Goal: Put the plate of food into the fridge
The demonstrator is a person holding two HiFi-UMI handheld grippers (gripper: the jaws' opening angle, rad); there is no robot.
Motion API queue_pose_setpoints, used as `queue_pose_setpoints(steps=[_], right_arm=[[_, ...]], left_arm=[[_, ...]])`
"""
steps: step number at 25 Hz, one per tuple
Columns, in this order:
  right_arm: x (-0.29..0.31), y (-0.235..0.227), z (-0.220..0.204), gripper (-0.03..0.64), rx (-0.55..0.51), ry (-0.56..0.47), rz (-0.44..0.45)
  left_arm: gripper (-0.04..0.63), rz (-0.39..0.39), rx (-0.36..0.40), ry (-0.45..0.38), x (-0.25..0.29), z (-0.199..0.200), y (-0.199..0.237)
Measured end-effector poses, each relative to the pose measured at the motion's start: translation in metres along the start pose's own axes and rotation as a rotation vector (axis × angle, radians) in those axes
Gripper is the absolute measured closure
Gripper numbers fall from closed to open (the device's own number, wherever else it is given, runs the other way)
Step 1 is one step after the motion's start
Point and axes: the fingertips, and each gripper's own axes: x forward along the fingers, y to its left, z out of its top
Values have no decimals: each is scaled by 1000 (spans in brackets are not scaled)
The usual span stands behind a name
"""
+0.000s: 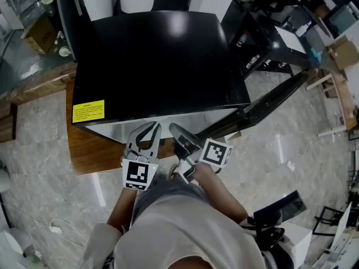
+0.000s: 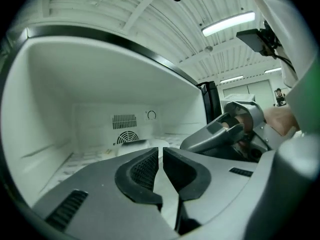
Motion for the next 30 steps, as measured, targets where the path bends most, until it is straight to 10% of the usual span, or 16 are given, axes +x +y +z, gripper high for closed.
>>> queue_pose_setpoints(steps=[7,10,30], right_arm=[[17,25,-14,589,-857,50,-229],[26,19,-14,589,-1046,56,-290],[-3,6,-1,589,-1069,-24,-392]], left_arm=[[551,132,-43,59,-24,-12,38],[551,133,-34,53,-18,-11,45],[552,83,-130,33,-4,-13,14]])
